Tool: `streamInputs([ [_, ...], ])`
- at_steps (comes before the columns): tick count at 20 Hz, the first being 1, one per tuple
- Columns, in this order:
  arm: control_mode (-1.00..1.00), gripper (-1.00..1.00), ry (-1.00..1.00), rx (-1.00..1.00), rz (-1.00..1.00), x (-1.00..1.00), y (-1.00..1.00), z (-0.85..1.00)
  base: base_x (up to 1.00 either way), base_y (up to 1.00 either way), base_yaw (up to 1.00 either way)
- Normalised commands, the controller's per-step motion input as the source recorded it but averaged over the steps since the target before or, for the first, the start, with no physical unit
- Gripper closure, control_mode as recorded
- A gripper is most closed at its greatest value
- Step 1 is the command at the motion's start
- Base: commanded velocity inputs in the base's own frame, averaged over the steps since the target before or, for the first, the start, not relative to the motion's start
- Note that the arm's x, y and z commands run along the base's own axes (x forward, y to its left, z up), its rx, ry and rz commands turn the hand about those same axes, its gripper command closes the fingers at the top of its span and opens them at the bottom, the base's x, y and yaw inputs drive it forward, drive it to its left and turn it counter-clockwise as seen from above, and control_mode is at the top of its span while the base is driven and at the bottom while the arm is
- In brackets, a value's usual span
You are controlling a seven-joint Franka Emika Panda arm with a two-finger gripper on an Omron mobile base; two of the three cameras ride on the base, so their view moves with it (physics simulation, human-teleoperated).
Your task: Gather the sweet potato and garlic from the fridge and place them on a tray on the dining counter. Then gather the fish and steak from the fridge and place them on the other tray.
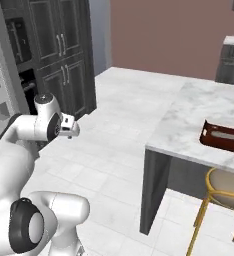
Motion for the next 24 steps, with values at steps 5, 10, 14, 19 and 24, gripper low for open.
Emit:
streamInputs([
  [5,1.0,-1.0,0.0,0.0,0.0,0.0,0.0,0.0,-0.29,1.0,0.33],
  [10,1.0,-1.0,0.0,0.0,0.0,0.0,0.0,0.0,-0.21,1.0,0.32],
  [14,1.0,-1.0,0.0,0.0,0.0,0.0,0.0,0.0,-0.05,0.96,0.33],
  [19,1.0,-1.0,0.0,0.0,0.0,0.0,0.0,0.0,0.29,0.43,0.29],
  [24,1.0,-1.0,0.0,0.0,0.0,0.0,0.0,0.0,0.33,0.07,0.28],
])
